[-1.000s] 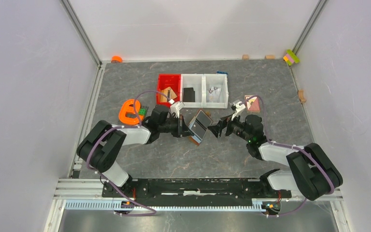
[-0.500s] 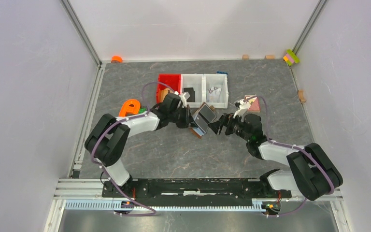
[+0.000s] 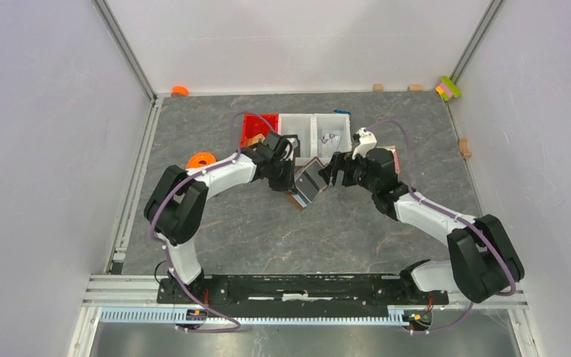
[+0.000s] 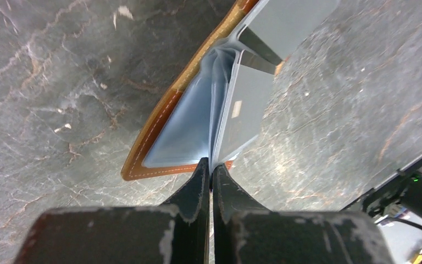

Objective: Take the credit cards out of the card holder
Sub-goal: Remove the credit card from the card holder.

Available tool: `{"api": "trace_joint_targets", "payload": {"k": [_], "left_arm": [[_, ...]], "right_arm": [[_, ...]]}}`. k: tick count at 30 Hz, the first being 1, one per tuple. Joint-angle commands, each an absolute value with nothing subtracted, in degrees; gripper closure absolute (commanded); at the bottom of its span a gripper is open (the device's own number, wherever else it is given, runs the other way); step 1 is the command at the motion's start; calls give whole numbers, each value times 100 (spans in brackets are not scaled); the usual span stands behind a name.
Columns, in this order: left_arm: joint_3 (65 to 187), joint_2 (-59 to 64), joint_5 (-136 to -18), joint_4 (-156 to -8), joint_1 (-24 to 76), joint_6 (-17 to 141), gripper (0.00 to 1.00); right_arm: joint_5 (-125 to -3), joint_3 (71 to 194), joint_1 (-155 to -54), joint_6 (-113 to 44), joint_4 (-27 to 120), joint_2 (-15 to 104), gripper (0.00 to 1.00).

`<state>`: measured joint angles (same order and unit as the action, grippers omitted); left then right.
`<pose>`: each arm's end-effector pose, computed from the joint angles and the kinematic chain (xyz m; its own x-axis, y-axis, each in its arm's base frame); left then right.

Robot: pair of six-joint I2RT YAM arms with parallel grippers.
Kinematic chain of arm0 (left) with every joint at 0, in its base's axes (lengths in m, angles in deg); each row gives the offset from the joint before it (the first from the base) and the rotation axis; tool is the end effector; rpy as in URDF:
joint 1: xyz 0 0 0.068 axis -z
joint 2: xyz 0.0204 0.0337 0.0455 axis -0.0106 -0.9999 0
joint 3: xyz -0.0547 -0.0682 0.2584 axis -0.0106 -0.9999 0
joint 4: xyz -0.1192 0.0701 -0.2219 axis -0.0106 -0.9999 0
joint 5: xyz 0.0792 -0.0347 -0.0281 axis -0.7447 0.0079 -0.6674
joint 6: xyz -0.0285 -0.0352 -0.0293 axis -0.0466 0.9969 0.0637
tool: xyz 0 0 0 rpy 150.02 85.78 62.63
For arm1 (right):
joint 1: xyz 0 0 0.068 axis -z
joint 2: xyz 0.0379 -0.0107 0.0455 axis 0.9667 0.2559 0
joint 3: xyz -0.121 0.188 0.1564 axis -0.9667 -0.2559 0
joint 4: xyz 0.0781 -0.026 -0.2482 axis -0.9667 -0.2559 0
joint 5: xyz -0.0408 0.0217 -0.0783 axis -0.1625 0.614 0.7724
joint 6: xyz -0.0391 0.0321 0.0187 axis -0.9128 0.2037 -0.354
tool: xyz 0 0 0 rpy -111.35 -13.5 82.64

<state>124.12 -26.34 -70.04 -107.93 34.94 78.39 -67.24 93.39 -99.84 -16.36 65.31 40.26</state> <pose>0.3034 -0.2280 0.1880 -0.9280 0.1013 -0.3586 0.2648 0.8563 -0.4434 0.2565 0.1253 0.2165 -0.5509 0.2010 -0.8100 -0.3749 0.8076 0.4553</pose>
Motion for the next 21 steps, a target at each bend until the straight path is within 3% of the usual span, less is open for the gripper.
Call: {"api": "trace_joint_targets", "payload": {"k": [1, 3, 7, 16, 21], "left_arm": [[12130, -2453, -7659, -10653, 3749, 7228, 98], [11938, -2232, -7763, -10557, 3887, 7159, 98], [11620, -1997, -7898, -10486, 3978, 7120, 97], [12714, -2905, -8605, -11988, 4662, 6554, 98], [12673, -2801, -8829, -11994, 4686, 6539, 98]], "right_arm": [[-6263, 8807, -10003, -1751, 6801, 3807, 2], [-6682, 8491, -10014, -1628, 7377, 3627, 3], [-6395, 8035, -10017, -1595, 7559, 3251, 3], [-6346, 8459, -10017, -1934, 6913, 3524, 3], [-6077, 8516, -10018, -2099, 6790, 3717, 3]]}}
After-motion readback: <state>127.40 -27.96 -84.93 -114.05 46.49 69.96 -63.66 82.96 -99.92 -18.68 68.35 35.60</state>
